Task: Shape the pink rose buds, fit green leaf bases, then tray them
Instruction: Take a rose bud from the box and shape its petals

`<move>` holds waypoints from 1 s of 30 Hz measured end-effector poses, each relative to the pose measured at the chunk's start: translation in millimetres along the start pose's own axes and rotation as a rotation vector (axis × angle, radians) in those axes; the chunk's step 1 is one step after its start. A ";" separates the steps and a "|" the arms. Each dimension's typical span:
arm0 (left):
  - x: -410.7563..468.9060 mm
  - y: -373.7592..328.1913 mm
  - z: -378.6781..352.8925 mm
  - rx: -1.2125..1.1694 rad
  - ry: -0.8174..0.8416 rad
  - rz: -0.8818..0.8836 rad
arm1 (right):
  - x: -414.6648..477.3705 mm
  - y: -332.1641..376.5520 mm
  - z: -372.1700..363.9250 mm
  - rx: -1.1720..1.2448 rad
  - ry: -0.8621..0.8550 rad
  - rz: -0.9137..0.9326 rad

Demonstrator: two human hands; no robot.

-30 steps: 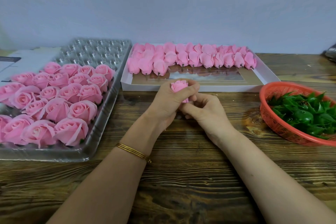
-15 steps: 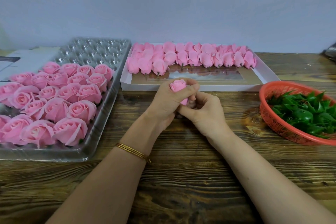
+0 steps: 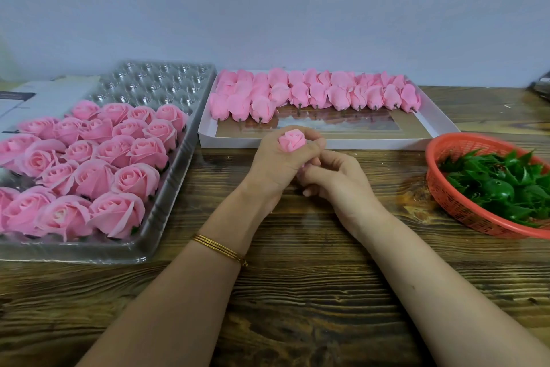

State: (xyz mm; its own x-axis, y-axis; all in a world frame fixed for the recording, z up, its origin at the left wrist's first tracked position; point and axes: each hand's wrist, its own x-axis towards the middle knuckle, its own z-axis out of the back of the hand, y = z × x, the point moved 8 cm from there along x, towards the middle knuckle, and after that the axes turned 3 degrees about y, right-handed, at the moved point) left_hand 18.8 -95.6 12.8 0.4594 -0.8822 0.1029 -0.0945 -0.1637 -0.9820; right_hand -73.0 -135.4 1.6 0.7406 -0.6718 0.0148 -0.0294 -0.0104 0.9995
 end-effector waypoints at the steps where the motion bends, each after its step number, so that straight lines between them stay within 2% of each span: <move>1: -0.3 -2.3 2.2 0.052 -0.044 -0.040 | 0.6 -1.3 2.1 0.053 -0.017 -0.023; 4: -2.7 -11.1 4.5 0.181 -0.125 -0.142 | 2.7 -3.5 12.8 0.201 -0.125 -0.067; 8: -5.0 -15.1 -3.0 0.278 -0.081 -0.166 | 3.1 -3.4 17.6 0.301 -0.178 -0.081; 13: -5.1 -13.1 -11.0 0.389 -0.007 -0.183 | 2.7 -4.8 18.0 0.275 -0.195 -0.097; 30: -6.9 -13.1 -11.4 0.493 -0.016 -0.220 | 0.9 -1.4 15.3 0.250 -0.172 -0.095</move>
State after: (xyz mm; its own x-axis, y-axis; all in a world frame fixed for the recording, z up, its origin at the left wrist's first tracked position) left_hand 6.8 -92.4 26.7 0.4353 -0.8432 0.3155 0.4293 -0.1136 -0.8960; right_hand -82.5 -147.3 -0.2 0.6241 -0.7744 -0.1040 -0.1458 -0.2462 0.9582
